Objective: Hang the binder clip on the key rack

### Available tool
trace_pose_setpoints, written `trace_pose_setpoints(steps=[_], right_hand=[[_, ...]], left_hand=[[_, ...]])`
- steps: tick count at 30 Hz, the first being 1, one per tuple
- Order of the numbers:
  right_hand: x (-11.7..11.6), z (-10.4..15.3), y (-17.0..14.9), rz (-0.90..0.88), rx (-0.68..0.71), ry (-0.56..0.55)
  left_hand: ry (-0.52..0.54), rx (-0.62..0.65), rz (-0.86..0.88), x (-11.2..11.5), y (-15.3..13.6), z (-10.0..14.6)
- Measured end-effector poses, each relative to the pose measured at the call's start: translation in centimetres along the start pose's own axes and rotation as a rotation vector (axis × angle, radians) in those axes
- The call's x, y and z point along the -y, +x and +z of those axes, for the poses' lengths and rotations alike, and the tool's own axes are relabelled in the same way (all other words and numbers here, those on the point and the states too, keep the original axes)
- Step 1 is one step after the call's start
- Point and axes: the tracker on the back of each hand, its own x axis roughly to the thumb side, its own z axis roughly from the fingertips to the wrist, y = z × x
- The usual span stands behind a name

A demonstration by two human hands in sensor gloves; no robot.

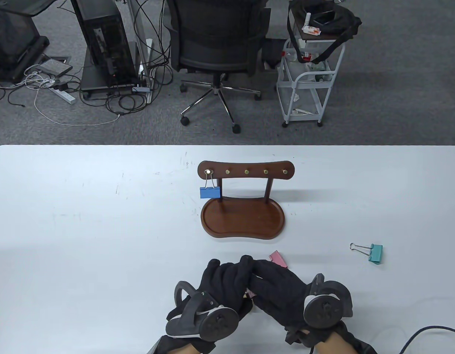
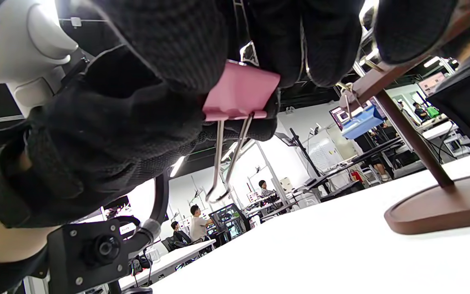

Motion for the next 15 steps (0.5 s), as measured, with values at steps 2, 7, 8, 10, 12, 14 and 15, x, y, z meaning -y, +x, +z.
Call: trace_pose_setpoints(steps=[2,7,8,10,12,14,15], right_hand=[[-0.01,-0.16,-0.01,-0.002,0.001,0.007],[0.03,-0.35,-0.02,-0.006,0.003,0.027],[0.05,-0.36,0.0,-0.003,0.002,0.026],[0.13,-0.4,0.12,0.005,-0.001,0.029],[0.31,-0.4,0.18,0.016,-0.011,0.025],[0.67,-0.42,0.23,0.042,-0.021,0.006],[0.9,-0.38,0.25,0.056,-0.027,-0.005]], left_hand=[[0.012,-0.003,-0.001,-0.02,-0.05,0.0],[0.026,-0.002,0.015,0.0,-0.23,0.07],[0.028,-0.003,0.019,-0.04,-0.24,0.07],[0.028,-0.011,0.02,-0.04,-0.25,0.09],[0.032,-0.024,0.018,-0.03,-0.28,0.1],[0.056,-0.044,0.011,-0.05,-0.29,0.09],[0.062,-0.068,-0.001,-0.05,-0.32,0.1]])
